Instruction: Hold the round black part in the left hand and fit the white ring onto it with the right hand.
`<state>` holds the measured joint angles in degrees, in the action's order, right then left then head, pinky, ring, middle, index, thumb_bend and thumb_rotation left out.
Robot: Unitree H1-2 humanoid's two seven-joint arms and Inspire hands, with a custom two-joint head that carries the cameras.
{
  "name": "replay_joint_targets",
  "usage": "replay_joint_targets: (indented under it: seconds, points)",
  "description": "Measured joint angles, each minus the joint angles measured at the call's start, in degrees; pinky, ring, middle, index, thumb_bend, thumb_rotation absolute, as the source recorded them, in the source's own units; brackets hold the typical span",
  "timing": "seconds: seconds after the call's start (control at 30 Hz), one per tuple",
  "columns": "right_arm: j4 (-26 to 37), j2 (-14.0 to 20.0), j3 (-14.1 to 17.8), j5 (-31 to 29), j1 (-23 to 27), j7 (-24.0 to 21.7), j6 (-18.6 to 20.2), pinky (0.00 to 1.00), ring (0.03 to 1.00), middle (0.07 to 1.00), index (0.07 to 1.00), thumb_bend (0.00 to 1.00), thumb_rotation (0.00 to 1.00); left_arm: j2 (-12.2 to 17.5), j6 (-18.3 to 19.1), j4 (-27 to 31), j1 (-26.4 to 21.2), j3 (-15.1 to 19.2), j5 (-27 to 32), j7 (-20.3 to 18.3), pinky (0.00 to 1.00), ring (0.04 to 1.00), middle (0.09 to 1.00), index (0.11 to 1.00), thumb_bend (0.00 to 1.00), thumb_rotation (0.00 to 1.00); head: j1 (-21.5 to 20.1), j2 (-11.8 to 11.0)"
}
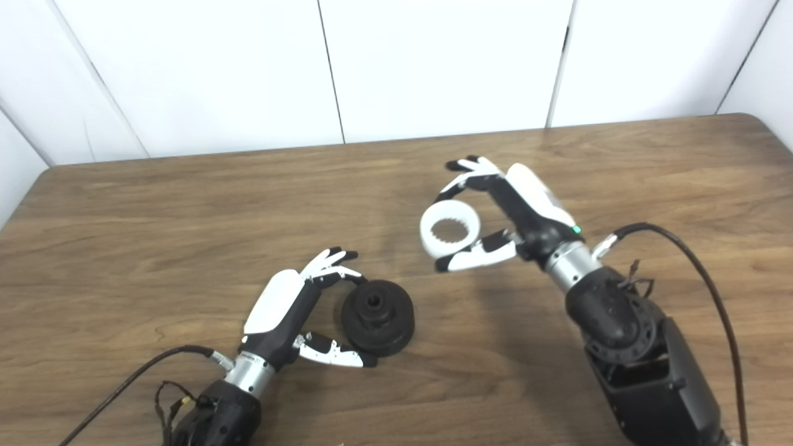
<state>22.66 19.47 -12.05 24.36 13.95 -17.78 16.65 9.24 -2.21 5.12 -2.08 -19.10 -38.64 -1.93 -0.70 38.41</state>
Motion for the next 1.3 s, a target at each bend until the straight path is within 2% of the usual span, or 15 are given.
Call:
replay_joint_targets:
  seconds: [0.4, 0.6, 0.9, 1.3]
  points:
    - [2.78, -3.06, -3.62, 1.27, -1.19, -1.62, 0.41, 0.95, 0.989, 0.899, 0.492, 0.52, 0.15, -0.19, 0.18, -0.04, 0.03, 0.03, 0.13, 0.14, 0.83, 0.954, 0.895, 0.592, 0.87, 0.22, 0.18, 0.35]
    - [2.79, -4.91, -5.00, 1.26, -1.22, -2.69, 0.94, 0.93, 0.990, 0.901, 0.492, 0.52, 0.15, -0.27, 0.33, -0.05, 0.01, -0.01, 0.11, 0.15, 0.83, 0.956, 0.898, 0.597, 0.87, 0.22, 0.26, 0.53]
    - [2.82, -5.57, -7.12, 2.02, -1.29, -4.50, 1.61, 0.94, 0.996, 0.899, 0.492, 0.52, 0.15, -0.31, 0.34, -0.06, -0.01, -0.01, 0.09, 0.28, 0.82, 0.949, 0.893, 0.596, 0.87, 0.22, 0.62, 0.88]
    - [0.27, -5.31, -7.67, 2.19, -1.32, -4.97, 1.32, 0.95, 0.996, 0.897, 0.492, 0.52, 0.15, -0.50, 0.92, -0.02, -0.01, 0.02, 0.40, 0.13, 0.84, 0.958, 0.900, 0.597, 0.86, 0.23, 0.79, 1.06]
